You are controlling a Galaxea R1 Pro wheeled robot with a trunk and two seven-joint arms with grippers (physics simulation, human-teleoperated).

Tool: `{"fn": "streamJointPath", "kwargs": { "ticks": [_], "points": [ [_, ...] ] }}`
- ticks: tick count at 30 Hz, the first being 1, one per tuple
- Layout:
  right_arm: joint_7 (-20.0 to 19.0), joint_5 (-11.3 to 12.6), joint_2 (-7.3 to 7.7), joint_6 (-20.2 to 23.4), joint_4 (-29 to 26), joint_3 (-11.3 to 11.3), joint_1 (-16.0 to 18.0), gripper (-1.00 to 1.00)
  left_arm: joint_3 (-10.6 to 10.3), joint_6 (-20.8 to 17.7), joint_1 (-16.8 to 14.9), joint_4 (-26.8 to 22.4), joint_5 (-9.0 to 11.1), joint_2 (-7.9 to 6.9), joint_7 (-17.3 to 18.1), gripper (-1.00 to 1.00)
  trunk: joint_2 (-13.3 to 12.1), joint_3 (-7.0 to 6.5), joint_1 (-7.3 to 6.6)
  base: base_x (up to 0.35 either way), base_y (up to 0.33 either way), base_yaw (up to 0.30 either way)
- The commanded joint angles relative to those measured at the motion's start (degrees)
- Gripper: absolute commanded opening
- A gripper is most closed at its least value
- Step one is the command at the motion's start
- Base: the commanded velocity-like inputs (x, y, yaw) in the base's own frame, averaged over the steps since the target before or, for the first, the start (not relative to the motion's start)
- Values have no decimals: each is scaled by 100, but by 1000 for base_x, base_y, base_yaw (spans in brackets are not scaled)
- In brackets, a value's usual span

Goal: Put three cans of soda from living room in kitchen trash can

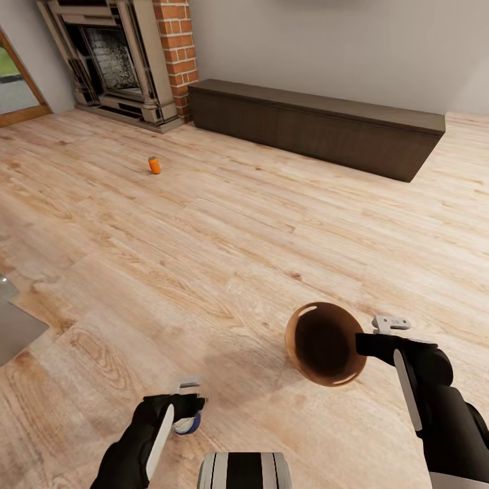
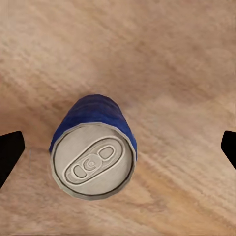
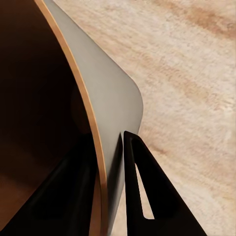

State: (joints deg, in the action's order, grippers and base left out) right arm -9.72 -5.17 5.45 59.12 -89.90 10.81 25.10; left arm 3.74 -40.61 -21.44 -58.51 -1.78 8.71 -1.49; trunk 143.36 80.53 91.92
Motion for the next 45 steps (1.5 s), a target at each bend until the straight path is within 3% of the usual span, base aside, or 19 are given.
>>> {"fn": "streamJointPath", "kwargs": {
  "ticks": [1,11,19,25,32,45],
  "points": [
    [-21,60,1,3,-1,0,2,-100,5,14,0,35,9,-10,-54,100,0,0,-1,0,0,0],
    [-21,60,7,3,-1,0,0,-100,51,494,0,731,20,-128,-142,100,0,0,-1,0,0,0],
    [-21,60,8,3,-1,0,4,-100,56,695,-19,898,23,-141,-141,100,0,0,-1,0,0,0],
    [-21,60,8,3,-1,0,3,-100,57,754,-326,1224,36,-141,-141,100,0,0,-1,0,0,0],
    [-21,60,7,3,-1,-1,3,-100,57,1367,-895,2399,32,-150,-141,100,0,0,-1,0,0,0],
    [-21,60,8,3,-1,0,4,-100,61,1784,-993,2955,50,-289,-149,100,0,0,-1,0,0,0]
  ]
}}
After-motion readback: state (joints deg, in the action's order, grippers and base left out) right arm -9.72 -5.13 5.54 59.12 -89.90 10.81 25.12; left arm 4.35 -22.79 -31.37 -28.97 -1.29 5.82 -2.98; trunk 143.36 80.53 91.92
